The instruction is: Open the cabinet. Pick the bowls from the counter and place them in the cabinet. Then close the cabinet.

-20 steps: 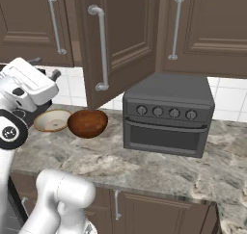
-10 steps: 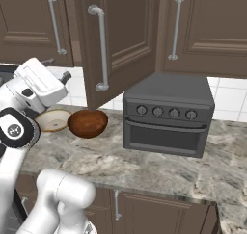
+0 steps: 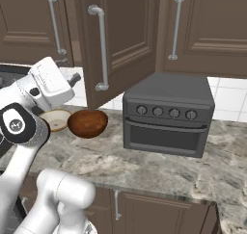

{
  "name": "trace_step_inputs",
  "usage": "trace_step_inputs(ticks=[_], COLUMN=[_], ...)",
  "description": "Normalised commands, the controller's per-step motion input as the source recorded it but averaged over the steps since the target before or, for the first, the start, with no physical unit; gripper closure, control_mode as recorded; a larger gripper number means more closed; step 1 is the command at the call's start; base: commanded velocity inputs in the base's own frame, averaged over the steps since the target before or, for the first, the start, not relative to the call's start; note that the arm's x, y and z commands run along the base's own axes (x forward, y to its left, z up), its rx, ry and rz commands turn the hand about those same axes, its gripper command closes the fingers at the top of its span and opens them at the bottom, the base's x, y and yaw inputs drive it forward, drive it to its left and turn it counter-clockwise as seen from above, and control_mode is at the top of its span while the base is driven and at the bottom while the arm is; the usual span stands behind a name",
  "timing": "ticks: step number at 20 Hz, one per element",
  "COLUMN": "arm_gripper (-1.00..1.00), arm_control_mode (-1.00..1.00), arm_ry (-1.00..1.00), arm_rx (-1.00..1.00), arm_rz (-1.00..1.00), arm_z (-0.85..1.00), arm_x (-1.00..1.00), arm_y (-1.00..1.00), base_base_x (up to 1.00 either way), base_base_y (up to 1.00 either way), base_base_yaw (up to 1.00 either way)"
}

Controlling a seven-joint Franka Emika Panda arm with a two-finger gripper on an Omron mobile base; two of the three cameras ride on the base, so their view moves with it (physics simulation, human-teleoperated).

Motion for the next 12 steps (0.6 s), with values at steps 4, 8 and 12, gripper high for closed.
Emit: trace_step_inputs(ticks=[4,8,12], arm_gripper=[-1.00,-1.00,-1.00], arm_control_mode=[-1.00,-1.00,-1.00], arm_ry=[0.00,-0.02,0.00], arm_rx=[0.02,0.04,0.05], arm_rz=[-0.13,-0.13,-0.14], arm_z=[0.00,0.00,0.00], arm_x=[0.00,-0.16,-0.09], arm_y=[-0.33,-0.33,-0.40], base_base_x=[0.00,0.00,0.00], base_base_y=[0.00,0.00,0.00], base_base_yaw=[0.00,0.00,0.00])
